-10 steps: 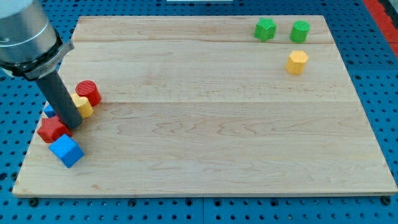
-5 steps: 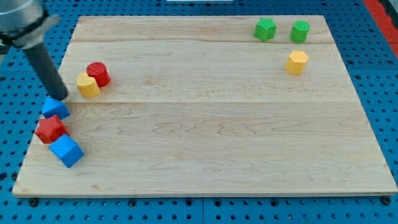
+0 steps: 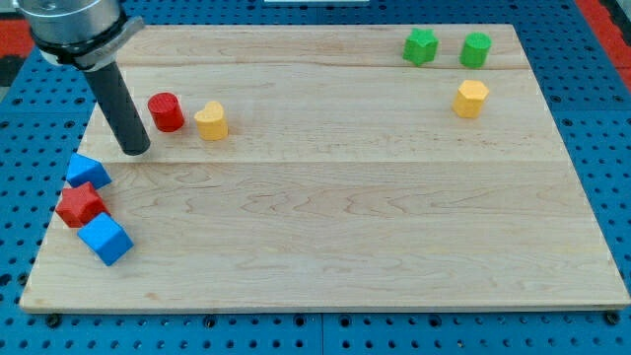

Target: Move yellow heart closer to yellow hexagon

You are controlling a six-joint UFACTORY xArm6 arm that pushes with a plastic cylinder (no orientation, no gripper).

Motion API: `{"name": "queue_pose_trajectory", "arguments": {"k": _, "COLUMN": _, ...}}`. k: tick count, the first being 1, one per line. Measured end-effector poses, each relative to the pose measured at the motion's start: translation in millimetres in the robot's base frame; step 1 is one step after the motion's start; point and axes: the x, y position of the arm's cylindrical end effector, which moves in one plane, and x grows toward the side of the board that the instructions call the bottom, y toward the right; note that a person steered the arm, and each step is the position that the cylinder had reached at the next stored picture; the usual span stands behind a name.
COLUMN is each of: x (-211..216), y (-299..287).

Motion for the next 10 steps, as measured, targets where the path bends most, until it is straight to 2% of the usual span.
{"name": "queue_pose_trajectory", "arguments": {"k": 2, "x": -44, "y": 178}}
{"name": "queue_pose_trajectory", "arguments": {"k": 4, "x": -53, "y": 108}}
{"name": "queue_pose_trajectory", "arguments": {"k": 5, "x": -80, "y": 146}}
{"name": "queue_pose_trajectory", "arguments": {"k": 7, "x": -87, "y": 302}}
{"name": "queue_pose_trajectory", "arguments": {"k": 8, "x": -69, "y": 237}}
{"name": "queue_pose_trajectory", "arguments": {"k": 9, "x": -44, "y": 247}}
{"name": "queue_pose_trajectory", "arguments": {"k": 10, "x": -58, "y": 312}}
